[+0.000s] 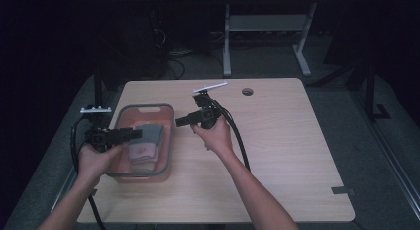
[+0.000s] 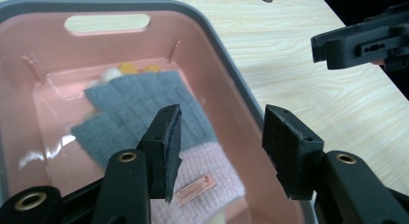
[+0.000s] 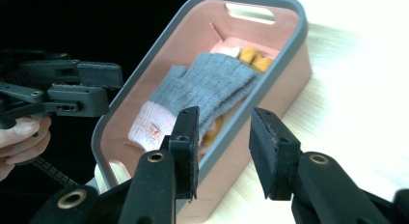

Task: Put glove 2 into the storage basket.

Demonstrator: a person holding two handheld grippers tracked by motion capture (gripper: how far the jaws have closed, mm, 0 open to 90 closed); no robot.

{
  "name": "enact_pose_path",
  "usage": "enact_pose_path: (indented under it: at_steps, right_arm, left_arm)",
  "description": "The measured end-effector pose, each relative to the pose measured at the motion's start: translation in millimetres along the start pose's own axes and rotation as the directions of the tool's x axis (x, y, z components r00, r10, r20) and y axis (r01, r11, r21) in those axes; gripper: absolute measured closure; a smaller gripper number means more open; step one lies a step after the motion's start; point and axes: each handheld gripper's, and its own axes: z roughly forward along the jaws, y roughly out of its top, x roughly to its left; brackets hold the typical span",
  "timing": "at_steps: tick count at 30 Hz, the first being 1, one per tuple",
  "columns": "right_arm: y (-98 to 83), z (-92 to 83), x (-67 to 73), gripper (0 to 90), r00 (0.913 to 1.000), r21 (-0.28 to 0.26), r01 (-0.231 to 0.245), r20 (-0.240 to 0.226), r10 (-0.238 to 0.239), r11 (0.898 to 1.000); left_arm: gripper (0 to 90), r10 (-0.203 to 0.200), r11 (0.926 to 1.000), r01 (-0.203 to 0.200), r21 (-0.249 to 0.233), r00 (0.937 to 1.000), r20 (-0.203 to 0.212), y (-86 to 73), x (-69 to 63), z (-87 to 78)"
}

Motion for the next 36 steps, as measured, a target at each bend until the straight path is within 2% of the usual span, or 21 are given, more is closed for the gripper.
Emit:
enact_pose_path:
  at_steps: [17,25,29,36]
  right_arm:
    - [-11.2,-30.4,-22.0,60.6,0.9983,-0.03,-0.036,0.045,0.037,0.999]
    - [-15.6,-45.5,-29.6,58.8,0.9974,-0.048,-0.047,0.053,0.049,0.998]
    - [-18.0,-53.0,-34.1,57.8,0.9967,-0.058,-0.052,0.059,0.055,0.997]
    - [-23.3,-66.4,-41.8,55.9,0.995,-0.067,-0.065,0.071,0.07,0.996]
  left_arm:
    - [46.6,0.059,0.9982,-0.06,0.001,0.9961,0.065,8.7,-32.2,13.8]
    - [45.9,0.063,0.998,-0.063,0.001,0.9948,0.08,10.5,-38.8,17.4]
    - [45.0,0.071,0.9974,-0.071,0.002,0.9922,0.102,12.8,-45.0,22.1]
    - [40.8,0.074,0.997,-0.076,0.013,0.9907,0.114,14.4,-53.4,29.9]
